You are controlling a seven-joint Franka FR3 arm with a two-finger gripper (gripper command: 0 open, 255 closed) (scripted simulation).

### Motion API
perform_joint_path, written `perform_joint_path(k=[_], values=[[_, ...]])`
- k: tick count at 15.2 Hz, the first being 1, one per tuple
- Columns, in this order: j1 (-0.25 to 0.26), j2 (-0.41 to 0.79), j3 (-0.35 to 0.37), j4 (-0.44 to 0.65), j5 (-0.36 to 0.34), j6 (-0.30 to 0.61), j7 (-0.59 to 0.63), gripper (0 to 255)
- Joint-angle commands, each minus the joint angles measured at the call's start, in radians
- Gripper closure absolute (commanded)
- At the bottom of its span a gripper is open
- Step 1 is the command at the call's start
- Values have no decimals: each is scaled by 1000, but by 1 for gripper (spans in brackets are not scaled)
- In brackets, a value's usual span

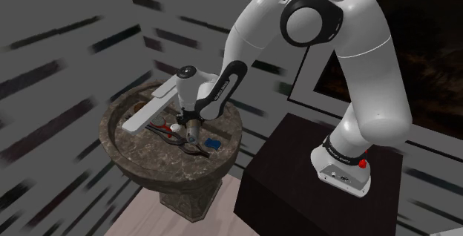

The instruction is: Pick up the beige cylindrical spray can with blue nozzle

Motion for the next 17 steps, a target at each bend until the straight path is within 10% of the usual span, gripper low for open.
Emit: perform_joint_path(k=[1, 17], values=[[1, 3, -1, 0, -1, 2, 1, 255], [-26, -94, 32, -34, 28, -62, -27, 255]])
